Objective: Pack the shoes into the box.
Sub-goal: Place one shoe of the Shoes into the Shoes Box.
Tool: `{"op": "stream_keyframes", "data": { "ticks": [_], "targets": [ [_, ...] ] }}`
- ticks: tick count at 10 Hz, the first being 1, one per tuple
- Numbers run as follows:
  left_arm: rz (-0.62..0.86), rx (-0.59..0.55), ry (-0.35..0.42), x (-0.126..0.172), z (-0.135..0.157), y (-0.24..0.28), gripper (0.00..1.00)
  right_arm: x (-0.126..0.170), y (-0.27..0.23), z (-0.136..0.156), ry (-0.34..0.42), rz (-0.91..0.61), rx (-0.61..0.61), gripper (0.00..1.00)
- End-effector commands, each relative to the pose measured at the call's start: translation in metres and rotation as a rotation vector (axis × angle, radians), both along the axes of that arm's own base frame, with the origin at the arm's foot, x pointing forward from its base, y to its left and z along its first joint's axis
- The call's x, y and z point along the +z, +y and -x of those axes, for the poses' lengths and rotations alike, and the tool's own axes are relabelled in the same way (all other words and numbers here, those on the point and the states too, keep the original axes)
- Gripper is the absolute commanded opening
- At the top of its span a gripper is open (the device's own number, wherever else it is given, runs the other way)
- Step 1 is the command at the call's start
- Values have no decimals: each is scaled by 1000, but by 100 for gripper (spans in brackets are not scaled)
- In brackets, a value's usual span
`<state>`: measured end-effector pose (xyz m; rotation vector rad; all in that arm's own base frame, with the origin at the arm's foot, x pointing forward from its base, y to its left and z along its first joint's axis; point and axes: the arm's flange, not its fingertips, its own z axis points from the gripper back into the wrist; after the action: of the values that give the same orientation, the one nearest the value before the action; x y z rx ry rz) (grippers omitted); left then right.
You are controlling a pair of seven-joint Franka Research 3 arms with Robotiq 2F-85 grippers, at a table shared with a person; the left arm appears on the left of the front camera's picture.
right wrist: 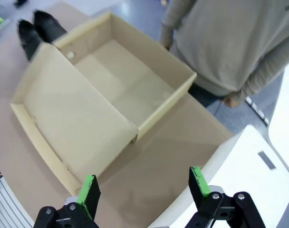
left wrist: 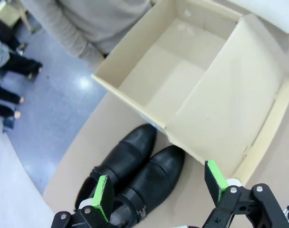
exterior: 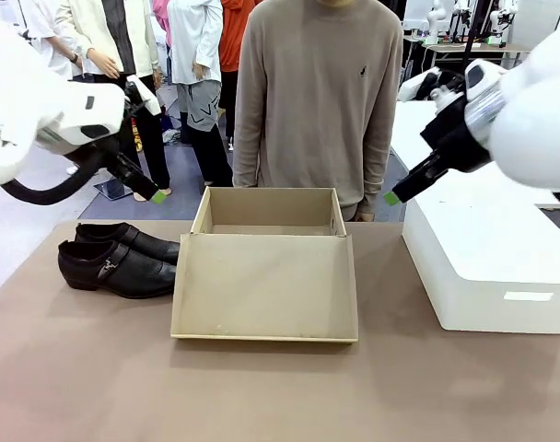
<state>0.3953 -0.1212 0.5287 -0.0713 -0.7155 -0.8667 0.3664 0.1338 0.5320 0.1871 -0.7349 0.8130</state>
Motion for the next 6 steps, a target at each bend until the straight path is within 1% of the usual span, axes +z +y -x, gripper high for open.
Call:
{"op": "stream_keyframes", "data": {
  "ticks": [1, 3, 5, 6],
  "targets": [
    [74, -132, -20, 15, 1, 21, 100, 4, -27, 14, -34, -85, 158, 100],
    [159, -242, -40, 30, 6, 27, 100, 13, -41, 22, -61, -130, 222, 100],
    [205, -312, -76, 40, 14, 34, 100, 19, -57, 30, -80, -192, 264, 100],
    [196, -311, -89, 40, 16, 38, 100, 21, -63, 34, -87, -217, 285, 100]
  ]
}}
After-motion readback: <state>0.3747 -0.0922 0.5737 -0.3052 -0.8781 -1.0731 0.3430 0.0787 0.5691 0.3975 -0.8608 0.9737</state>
